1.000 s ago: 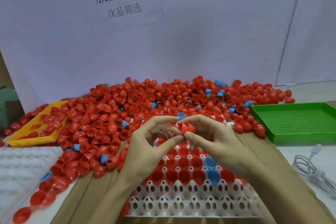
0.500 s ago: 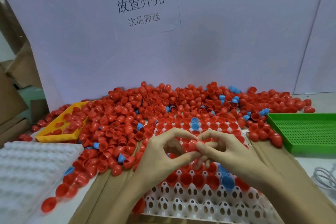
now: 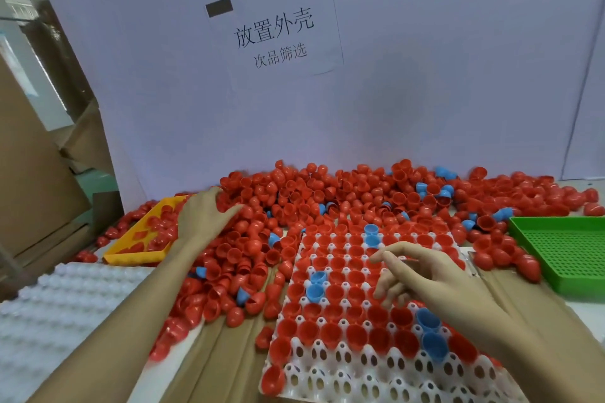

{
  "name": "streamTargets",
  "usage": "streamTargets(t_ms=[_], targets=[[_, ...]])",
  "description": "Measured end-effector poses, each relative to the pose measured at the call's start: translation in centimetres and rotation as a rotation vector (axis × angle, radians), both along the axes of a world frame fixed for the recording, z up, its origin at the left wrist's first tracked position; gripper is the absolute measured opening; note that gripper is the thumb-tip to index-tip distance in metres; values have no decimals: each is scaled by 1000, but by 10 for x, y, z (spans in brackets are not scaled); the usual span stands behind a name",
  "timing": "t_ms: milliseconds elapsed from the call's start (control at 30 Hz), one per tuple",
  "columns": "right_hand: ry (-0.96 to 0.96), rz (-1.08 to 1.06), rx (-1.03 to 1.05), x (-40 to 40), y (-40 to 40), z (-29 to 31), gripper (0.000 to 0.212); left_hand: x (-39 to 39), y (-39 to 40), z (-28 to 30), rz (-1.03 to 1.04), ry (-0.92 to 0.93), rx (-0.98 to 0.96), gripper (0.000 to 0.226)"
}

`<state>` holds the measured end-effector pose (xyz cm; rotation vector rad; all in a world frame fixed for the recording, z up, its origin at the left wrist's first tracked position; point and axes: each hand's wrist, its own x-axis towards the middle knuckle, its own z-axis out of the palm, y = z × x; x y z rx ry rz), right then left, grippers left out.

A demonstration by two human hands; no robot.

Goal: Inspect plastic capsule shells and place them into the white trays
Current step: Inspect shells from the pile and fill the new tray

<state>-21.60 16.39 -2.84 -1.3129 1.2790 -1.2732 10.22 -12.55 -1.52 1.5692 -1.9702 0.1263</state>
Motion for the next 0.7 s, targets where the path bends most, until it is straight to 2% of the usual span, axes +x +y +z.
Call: streamTargets(t_ms=[133,267,367,433,567,700], targets=[[8,-9,-5,-1,-3,-3,41,-38,-18,4,-53,-160,-66,50],[-3,-17,-19,-3,-5,-7,39,-90,-33,2,-154,-182,-32,45],[3,-3,-29,-5,-6,-8,29,-112,-44,-1,-148,-168,55,54],[-4,5,-32,-6,-6,-7,26,-118,-52,-4,-123,-120,89,53],[-18,26,-47,-4,-7,-5,26,-114,-61,-17,-91,67,37,37],[20,3,-44,-6,-7,-8,27,-114,-51,-25,-162,279,40,41]])
